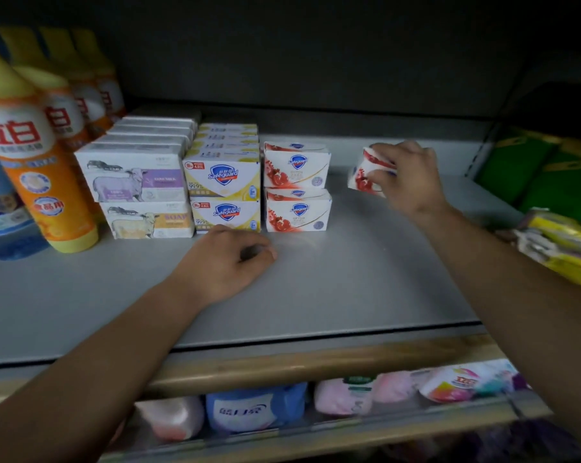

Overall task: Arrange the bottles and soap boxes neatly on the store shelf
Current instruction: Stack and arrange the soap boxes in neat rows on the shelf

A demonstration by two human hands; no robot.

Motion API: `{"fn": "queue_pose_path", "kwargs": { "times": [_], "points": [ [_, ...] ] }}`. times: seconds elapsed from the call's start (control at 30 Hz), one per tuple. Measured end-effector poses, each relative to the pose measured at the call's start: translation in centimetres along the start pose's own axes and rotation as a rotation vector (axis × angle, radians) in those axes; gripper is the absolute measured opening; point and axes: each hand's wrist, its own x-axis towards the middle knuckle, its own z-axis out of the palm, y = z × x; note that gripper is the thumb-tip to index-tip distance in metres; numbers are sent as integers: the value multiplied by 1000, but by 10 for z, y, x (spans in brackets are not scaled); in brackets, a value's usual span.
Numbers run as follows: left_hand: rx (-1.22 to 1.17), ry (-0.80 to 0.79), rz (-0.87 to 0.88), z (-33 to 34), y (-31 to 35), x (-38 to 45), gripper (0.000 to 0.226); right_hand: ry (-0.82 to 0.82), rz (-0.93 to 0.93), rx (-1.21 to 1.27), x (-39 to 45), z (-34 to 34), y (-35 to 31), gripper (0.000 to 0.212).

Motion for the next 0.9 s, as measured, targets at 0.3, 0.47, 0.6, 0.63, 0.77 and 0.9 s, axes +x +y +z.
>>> {"fn": "queue_pose_path", "kwargs": {
  "times": [0.3, 0.47, 0.6, 0.63, 0.77, 0.9],
  "points": [
    [-627, 150, -90, -17, 14, -9, 22, -96, 10, 407, -82, -41, -111, 46],
    [-771, 63, -2, -23, 19, -13, 21, -213, 31, 541, -104, -25, -142, 39],
    [-1052, 109, -258, -30, 18, -11, 12, -252, -75, 560, -115, -29, -133, 61],
    [-1146, 114, -316, -32, 17, -11, 14, -297, -89, 588, -118, -30, -129, 69],
    [-1253, -10, -504, -34, 16, -12, 28, -319, 31, 711, -122, -23, -124, 48],
    [-1090, -154, -586, -36, 12, -12, 62, -365, 323, 793, -118, -22, -128, 55]
  ]
}}
